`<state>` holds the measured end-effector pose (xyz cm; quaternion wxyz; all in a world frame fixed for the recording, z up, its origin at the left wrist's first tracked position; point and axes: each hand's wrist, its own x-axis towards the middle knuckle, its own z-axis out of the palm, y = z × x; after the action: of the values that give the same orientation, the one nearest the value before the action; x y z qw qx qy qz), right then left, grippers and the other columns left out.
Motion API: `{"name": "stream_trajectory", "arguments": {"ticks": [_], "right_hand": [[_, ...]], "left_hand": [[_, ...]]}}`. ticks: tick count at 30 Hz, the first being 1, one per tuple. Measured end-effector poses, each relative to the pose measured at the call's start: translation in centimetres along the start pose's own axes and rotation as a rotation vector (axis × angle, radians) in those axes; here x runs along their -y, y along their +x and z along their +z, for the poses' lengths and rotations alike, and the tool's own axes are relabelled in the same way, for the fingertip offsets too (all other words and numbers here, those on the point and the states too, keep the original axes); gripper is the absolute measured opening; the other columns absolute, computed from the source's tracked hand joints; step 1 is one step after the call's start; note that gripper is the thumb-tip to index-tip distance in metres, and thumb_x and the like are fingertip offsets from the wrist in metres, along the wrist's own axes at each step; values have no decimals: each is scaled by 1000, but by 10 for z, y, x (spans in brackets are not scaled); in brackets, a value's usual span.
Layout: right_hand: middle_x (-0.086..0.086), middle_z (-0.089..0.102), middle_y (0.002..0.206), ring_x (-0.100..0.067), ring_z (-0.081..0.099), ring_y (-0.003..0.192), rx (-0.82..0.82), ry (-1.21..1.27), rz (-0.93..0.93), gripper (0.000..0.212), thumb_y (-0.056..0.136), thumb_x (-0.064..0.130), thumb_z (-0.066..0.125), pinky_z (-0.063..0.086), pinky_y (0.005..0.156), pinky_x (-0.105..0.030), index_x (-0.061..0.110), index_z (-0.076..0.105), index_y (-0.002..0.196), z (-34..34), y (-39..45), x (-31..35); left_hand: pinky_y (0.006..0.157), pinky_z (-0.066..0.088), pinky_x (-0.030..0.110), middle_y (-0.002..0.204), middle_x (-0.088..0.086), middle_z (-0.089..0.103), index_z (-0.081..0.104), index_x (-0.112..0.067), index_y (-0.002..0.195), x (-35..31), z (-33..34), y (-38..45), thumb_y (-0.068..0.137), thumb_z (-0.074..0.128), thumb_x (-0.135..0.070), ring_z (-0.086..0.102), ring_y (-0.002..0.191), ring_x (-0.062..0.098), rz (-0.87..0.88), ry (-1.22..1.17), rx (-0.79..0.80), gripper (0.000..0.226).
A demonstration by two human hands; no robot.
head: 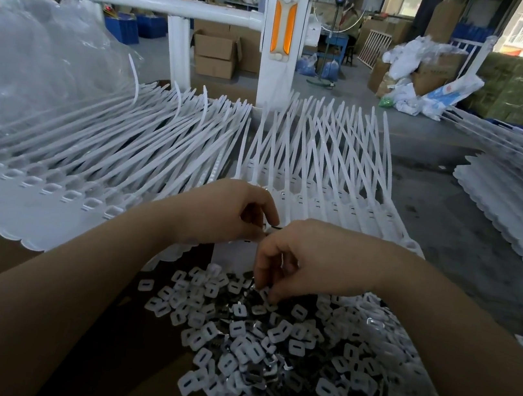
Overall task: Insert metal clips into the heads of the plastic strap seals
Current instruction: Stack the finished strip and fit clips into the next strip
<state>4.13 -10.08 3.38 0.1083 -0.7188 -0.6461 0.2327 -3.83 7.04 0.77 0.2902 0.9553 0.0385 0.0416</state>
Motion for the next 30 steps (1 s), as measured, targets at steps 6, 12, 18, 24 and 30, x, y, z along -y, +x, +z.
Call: {"name": "stream_trajectory", "arguments": {"ticks": [6,12,18,24,30], "right_hand": [[20,67,79,5,61,73,-93,89,-26,13,78,24,80,49,69,-14,31,69,81,-4,-1,-3],[10,68,70,-2,61,62,-659,289,-49,16,76,14,81,46,57,-15,26,71,77,-10,-3,-16],[16,66,69,-3,59,63,-715,253,-77,16,76,13,82,41,57,-10,25,71,76,-7,-2,-14],[9,68,77,-4,64,66,-718,230,115,14,82,16,75,52,61,-20,27,67,81,-7,1,-20],[10,66,86,-6,63,80,-495,137,393,4,88,22,67,55,76,-30,26,67,87,-3,2,-32]], "left_hand": [[60,44,7,80,-12,68,69,-31,92,-3,-3,0,86,71,-17,61,72,-5,-27,-2,-28,15],[51,45,14,80,3,74,72,-11,89,-13,-18,-6,80,70,-25,57,56,3,-273,-752,126,17],[54,49,13,80,5,72,73,-8,88,-16,-22,-9,76,71,-21,61,59,6,-325,-916,179,19],[52,49,14,75,7,71,74,-8,79,-18,-21,-8,77,74,-16,61,55,7,-325,-891,44,9],[59,54,17,76,3,75,73,-10,87,-16,-13,-6,88,70,-15,65,59,5,-334,-555,-166,6]]}}
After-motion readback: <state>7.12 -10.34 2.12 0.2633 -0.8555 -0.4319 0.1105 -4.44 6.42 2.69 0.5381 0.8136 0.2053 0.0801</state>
